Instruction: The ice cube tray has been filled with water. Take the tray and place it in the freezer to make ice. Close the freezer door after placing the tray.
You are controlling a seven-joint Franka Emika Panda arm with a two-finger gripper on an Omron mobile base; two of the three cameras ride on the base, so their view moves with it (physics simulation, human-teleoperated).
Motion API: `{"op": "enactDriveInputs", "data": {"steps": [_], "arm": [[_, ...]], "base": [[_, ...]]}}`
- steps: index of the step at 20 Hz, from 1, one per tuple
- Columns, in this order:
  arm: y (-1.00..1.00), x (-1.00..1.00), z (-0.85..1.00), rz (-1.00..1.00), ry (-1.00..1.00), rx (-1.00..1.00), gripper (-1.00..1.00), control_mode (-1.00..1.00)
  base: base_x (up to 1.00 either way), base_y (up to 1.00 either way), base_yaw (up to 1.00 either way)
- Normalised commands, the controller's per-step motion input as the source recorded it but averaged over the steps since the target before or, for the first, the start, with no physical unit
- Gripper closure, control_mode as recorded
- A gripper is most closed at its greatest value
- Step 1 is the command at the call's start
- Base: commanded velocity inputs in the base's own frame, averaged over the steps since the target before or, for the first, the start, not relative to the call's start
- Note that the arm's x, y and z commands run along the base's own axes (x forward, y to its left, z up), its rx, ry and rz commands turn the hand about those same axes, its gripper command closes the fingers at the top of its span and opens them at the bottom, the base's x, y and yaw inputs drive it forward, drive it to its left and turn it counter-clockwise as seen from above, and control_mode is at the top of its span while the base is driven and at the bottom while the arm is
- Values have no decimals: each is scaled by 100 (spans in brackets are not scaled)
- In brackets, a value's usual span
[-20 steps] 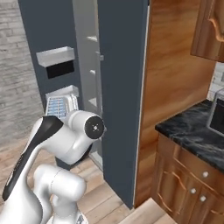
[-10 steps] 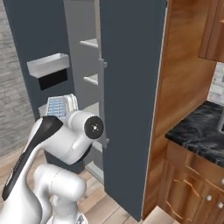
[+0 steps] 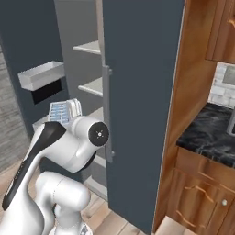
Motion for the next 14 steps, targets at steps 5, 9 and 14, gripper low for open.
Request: {"op": "enactDriveInputs", "data": {"steps": [5,9,14], "arm": [[0,0,0,0,0,0,100,100],[0,0,0,0,0,0,100,100],[0,0,0,0,0,0,100,100]], "base": [[35,50,-30],[33,29,-29],[31,31,-29]]}}
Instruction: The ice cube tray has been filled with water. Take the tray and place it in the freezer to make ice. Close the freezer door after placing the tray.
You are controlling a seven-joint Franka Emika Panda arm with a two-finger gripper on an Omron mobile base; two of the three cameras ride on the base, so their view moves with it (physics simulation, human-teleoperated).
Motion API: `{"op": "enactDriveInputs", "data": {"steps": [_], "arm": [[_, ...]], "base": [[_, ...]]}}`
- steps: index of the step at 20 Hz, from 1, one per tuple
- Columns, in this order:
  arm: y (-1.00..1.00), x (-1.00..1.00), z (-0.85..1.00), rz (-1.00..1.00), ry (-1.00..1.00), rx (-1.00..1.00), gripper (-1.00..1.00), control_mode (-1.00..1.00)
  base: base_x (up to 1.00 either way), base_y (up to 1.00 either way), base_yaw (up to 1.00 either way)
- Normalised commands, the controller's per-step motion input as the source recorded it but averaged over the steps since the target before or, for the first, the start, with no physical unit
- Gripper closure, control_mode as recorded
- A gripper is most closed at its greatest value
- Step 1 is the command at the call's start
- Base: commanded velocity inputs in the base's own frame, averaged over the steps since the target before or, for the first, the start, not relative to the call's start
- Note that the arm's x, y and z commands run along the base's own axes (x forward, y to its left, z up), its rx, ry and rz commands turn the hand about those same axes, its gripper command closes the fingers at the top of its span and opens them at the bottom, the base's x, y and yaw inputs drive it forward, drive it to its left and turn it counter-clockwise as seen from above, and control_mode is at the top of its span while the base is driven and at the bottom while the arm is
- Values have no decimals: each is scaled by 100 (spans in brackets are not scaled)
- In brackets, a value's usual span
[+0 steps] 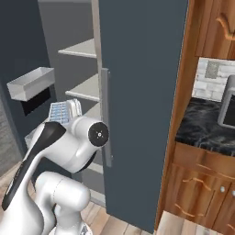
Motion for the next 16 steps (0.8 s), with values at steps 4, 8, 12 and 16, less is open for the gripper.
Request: {"op": "enactDriveInputs", "data": {"steps": [4,8,12,16], "arm": [[0,0,0,0,0,0,100,100],[0,0,0,0,0,0,100,100],[0,0,0,0,0,0,100,100],[0,0,0,0,0,0,100,100]], "base": [[38,48,-29],[42,47,-27],[38,26,-24],[33,10,-21]]}}
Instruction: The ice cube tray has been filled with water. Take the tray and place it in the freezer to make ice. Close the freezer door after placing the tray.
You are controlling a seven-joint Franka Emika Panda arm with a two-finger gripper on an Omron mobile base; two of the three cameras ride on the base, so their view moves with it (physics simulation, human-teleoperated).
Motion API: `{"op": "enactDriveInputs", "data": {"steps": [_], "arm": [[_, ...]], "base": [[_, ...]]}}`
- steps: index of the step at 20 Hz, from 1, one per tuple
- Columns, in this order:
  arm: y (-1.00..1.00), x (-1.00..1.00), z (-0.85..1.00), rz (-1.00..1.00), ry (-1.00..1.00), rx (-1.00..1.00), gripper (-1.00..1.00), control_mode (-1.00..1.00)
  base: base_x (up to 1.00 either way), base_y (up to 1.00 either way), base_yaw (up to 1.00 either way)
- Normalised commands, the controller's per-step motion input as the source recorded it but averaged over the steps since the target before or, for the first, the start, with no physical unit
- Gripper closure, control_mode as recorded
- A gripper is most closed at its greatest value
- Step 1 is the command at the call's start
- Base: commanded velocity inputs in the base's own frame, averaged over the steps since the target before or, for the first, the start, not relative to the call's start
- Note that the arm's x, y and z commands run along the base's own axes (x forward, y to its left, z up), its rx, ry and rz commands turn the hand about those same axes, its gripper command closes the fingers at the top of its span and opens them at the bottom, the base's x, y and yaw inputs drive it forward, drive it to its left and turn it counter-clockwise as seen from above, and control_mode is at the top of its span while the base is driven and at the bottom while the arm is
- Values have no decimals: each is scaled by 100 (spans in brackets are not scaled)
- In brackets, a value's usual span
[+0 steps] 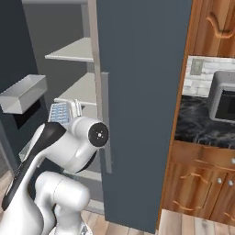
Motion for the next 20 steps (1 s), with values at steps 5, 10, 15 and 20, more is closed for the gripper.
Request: {"op": "enactDriveInputs", "data": {"steps": [5,10,15,20], "arm": [[0,0,0,0,0,0,100,100],[0,0,0,0,0,0,100,100],[0,0,0,0,0,0,100,100],[0,0,0,0,0,0,100,100]], "base": [[41,32,-21],[42,46,-21],[35,37,-21],[21,21,-20]]}}
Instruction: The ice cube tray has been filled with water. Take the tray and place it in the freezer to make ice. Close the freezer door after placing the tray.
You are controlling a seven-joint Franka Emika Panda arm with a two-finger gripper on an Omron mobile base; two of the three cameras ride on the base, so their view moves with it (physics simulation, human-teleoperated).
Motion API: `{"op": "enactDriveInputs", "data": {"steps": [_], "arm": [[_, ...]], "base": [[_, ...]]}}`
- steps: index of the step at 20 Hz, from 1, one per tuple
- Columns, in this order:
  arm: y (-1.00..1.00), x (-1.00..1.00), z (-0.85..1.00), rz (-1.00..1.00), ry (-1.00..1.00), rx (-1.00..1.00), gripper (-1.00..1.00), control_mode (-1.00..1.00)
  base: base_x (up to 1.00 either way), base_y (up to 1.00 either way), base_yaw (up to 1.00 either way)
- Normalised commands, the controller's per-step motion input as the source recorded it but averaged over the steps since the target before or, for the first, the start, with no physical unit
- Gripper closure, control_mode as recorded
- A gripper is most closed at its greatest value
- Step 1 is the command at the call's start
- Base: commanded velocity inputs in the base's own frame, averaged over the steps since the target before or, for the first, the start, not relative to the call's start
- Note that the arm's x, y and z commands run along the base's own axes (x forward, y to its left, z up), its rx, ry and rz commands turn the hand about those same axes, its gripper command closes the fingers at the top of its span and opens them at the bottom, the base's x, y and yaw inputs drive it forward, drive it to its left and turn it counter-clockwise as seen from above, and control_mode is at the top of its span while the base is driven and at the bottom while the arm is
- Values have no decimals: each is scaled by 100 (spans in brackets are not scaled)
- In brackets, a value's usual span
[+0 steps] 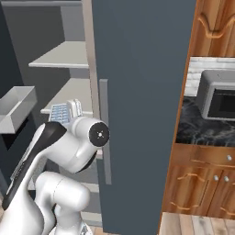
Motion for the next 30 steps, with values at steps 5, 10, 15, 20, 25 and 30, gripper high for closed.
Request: {"op": "enactDriveInputs", "data": {"steps": [5,10,15,20,25,30], "arm": [[0,0,0,0,0,0,100,100],[0,0,0,0,0,0,100,100],[6,1,-1,-5,-13,-3,100,-100],[3,0,0,-1,-23,-1,100,-100],[2,0,1,0,-12,0,100,-100],[9,0,10,0,0,0,100,-100]], "base": [[17,33,-19],[13,33,-15],[1,10,-5],[0,0,0],[0,0,0],[0,0,0]]}}
